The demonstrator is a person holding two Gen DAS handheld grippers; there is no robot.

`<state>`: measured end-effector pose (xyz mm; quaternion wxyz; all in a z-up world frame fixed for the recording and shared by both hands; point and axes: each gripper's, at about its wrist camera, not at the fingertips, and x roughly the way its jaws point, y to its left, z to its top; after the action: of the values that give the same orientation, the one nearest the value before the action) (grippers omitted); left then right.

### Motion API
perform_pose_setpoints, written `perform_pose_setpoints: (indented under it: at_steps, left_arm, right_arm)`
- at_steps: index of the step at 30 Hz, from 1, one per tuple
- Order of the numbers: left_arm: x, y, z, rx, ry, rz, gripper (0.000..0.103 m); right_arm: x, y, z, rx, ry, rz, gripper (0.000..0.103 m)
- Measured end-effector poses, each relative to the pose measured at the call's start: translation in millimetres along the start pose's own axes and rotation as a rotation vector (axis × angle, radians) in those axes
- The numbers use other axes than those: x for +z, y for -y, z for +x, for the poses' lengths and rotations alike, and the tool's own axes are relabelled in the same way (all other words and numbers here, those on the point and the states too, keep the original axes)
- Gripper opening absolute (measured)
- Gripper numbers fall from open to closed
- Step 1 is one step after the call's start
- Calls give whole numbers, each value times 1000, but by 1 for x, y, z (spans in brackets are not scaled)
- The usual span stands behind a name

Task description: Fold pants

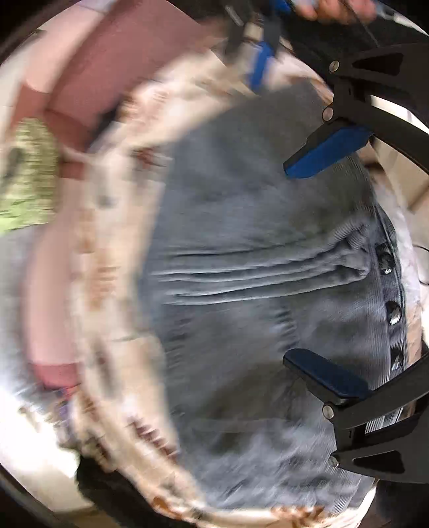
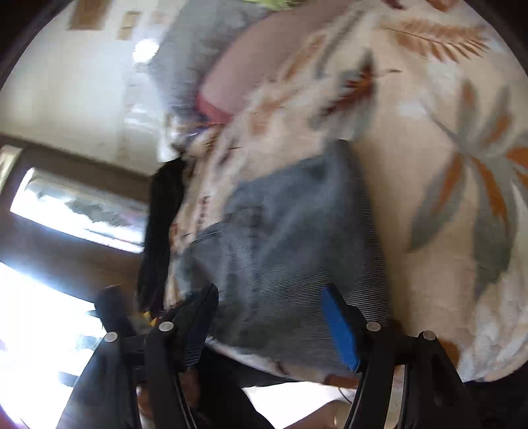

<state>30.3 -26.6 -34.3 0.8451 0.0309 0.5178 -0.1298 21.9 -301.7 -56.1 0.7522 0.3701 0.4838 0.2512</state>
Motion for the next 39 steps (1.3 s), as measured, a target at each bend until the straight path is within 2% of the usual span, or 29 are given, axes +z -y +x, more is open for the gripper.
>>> perform_pose_setpoints:
  at_steps: [1, 2, 3, 4, 5, 6, 8, 13, 14, 16, 17, 18, 19, 20, 21, 25, 31, 32, 34, 35, 37, 39]
  left_arm:
    - [-5, 3, 10, 34, -2, 31, 103]
    - [-7, 10, 6, 61, 47, 65, 103]
    - [-6, 12, 5, 58, 26, 56, 103]
    - [-3, 10, 1, 35, 21, 39, 103]
    - [-1, 5, -9, -10, 46, 13, 103]
    - [0, 1, -16, -22, 74, -4, 103]
    - [4, -11, -31, 0, 133, -49, 103]
    - [8, -43, -43, 25, 164, -140, 103]
    - [7, -50, -41, 29, 158, -157, 103]
    - [8, -62, -38, 39, 145, -186, 103]
    - [6, -70, -38, 42, 144, -204, 103]
    - [5, -73, -37, 43, 140, -217, 103]
    - [4, -76, -36, 42, 136, -228, 103]
    - [3, -78, -37, 41, 134, -238, 103]
    - [2, -80, -37, 40, 136, -240, 103]
    - [2, -86, -37, 41, 138, -240, 103]
    - [-1, -90, -40, 40, 142, -250, 103]
    - [-2, -90, -42, 41, 144, -252, 103]
    - [-4, -91, -44, 41, 151, -261, 103]
    - [-5, -92, -46, 41, 155, -268, 103]
    - [-10, -95, -52, 48, 170, -280, 103]
    - [-16, -101, -60, 61, 192, -307, 103]
  right_arm:
    - [-3, 8, 12, -63, -36, 9, 75]
    - [-6, 21, 25, -103, -85, 40, 73]
    - [-6, 24, 24, -83, -55, 49, 73]
    - [-2, 20, 22, -85, -62, 51, 73]
    - [2, 12, 18, -94, -61, 34, 73]
    - [6, 3, 13, -103, -35, 4, 73]
    - [16, -17, 9, -94, -23, -39, 73]
    - [50, -59, 34, -122, 4, -164, 73]
    - [58, -61, 45, -146, 10, -178, 73]
    - [71, -58, 62, -266, 23, -213, 73]
    - [74, -51, 77, -326, 2, -222, 73]
    - [78, -36, 98, -422, -51, -210, 73]
    - [80, -30, 111, -451, -70, -196, 73]
    - [77, -34, 110, -448, -36, -222, 76]
    - [76, -41, 110, -454, -38, -243, 78]
    - [62, -62, 98, -468, -40, -278, 78]
    - [24, -78, 69, -442, 50, -326, 78]
    - [18, -73, 74, -462, 32, -341, 81]
    - [12, -52, 95, -508, -74, -333, 84]
    - [7, -53, 95, -515, -37, -383, 83]
    - [3, -63, 92, -533, -28, -416, 83]
    - [1, -71, 79, -463, 30, -410, 83]
